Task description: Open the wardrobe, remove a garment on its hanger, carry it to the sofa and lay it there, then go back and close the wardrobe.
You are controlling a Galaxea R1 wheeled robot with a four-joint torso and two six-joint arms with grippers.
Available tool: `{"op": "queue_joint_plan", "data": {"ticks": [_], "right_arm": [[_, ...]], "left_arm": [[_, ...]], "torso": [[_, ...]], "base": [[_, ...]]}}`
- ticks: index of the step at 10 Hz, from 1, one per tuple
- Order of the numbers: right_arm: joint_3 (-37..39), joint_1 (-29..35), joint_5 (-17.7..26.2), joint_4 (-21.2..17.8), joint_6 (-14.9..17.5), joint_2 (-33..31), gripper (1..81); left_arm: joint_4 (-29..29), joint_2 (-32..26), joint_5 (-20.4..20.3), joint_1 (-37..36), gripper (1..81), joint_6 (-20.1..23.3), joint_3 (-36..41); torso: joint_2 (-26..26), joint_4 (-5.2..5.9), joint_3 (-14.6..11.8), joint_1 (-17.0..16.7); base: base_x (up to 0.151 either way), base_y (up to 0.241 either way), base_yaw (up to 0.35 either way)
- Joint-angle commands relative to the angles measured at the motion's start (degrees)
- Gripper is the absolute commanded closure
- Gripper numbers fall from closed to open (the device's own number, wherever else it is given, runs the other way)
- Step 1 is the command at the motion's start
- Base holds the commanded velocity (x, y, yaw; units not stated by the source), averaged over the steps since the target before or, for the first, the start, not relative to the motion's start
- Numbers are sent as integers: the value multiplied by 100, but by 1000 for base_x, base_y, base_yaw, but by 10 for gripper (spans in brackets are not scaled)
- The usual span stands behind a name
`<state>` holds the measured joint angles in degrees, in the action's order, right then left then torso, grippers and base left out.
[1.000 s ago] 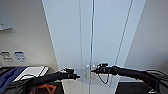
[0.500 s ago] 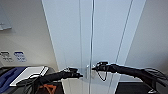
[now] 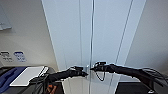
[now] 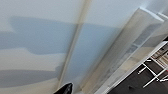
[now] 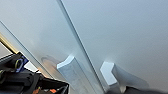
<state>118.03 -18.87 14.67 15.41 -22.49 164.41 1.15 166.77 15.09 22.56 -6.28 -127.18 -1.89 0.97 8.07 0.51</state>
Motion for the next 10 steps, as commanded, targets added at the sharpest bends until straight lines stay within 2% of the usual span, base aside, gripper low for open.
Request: {"op": "queue_joint_plan", "data": {"ticks": [1, 7, 8, 10], "right_arm": [[-281, 1038, -16, -20, -1, 15, 10], [-395, 915, -51, -29, -10, 68, 10], [-457, 819, -69, -38, -10, 50, 10], [-527, 573, -147, -30, -10, 50, 10]], "left_arm": [[122, 348, 46, -1091, 10, -5, -333], [307, 1008, 38, -1092, 10, -5, -650], [264, 1043, 20, -1074, 10, -5, -589], [245, 904, 3, -943, 10, -5, 6]], "torso": [[0, 0, 0, 0], [2, 0, 0, 0], [2, 0, 0, 0], [2, 0, 0, 0]], "base": [[0, 0, 0], [0, 0, 0], [0, 0, 0], [0, 0, 0]]}}
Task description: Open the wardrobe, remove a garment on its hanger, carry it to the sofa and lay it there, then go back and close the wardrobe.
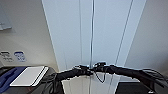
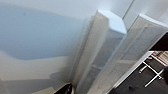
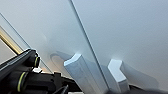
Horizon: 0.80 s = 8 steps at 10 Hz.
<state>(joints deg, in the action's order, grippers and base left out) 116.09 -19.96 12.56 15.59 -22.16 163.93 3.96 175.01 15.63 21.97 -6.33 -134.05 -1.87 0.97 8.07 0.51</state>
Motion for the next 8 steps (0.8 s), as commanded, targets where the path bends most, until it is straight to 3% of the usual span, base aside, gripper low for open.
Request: {"op": "queue_joint_plan", "data": {"ticks": [1, 6, 8], "right_arm": [[-510, 576, 1, -56, -43, 55, 10], [-1493, 109, -210, -39, -34, -305, 10], [-1843, -22, -210, -12, -25, -497, 10]], "left_arm": [[-27, -80, -60, -778, 10, -9, 1126], [34, -1336, -148, -180, 10, 9, 3691], [166, -2167, -297, 127, 10, 9, 4716]], "torso": [[0, 0, 0, 0], [2, 0, 0, 11], [5, 0, 0, 13]], "base": [[0, 0, 0], [0, 0, 0], [0, 0, 0]]}}
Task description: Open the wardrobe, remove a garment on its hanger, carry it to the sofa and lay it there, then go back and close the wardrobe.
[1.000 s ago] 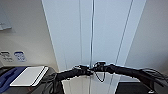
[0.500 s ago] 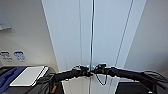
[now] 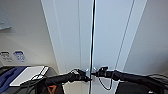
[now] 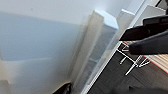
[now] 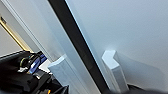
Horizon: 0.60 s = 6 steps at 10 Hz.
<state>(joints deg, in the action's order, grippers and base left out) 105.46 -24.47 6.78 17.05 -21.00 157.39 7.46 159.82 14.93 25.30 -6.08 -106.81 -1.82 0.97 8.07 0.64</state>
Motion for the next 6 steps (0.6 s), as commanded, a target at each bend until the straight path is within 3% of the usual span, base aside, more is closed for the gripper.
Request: {"op": "queue_joint_plan", "data": {"ticks": [1, 6], "right_arm": [[-1103, 273, 368, -141, -106, -2, 10], [-2855, -344, 193, -44, -53, -1127, 10]], "left_arm": [[-132, -992, -236, -48, 10, -7, 2363], [-8, -2040, -360, 287, 10, -7, 3860]], "torso": [[0, 0, 0, 0], [0, 0, 0, 0]], "base": [[0, 0, 0], [0, 0, 0]]}}
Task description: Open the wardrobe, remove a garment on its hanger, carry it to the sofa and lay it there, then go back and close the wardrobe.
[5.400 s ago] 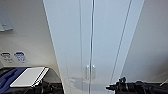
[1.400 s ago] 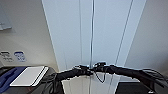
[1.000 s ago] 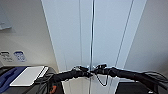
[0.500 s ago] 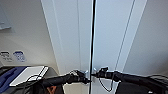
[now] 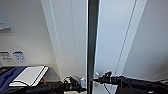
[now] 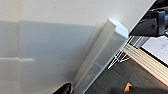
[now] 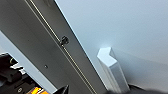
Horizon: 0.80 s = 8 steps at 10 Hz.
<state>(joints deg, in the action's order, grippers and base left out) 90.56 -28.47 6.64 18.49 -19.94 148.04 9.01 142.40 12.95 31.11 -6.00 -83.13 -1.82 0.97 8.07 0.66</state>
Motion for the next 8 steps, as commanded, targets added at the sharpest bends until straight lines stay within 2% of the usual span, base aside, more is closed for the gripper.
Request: {"op": "queue_joint_plan", "data": {"ticks": [1, 3, 5, 8], "right_arm": [[-1638, -50, 118, -179, -159, -499, 10], [-1990, -357, -84, 57, -159, -1080, 10], [-2350, -595, -294, 216, -150, -1598, 10], [-2816, -859, -804, 339, -141, -2486, 10]], "left_arm": [[-110, -535, -169, -171, 10, -15, 1702], [57, -1088, -204, 154, 10, -15, 2107], [276, -1607, -406, 540, 10, -15, 2476], [558, -2644, -907, 1156, 10, 2, 3117]], "torso": [[0, 0, 0, 0], [0, 0, 0, 0], [0, 0, 0, 0], [0, 0, -2, 0]], "base": [[0, 0, 0], [0, 0, 0], [0, 0, 0], [0, 0, 0]]}}
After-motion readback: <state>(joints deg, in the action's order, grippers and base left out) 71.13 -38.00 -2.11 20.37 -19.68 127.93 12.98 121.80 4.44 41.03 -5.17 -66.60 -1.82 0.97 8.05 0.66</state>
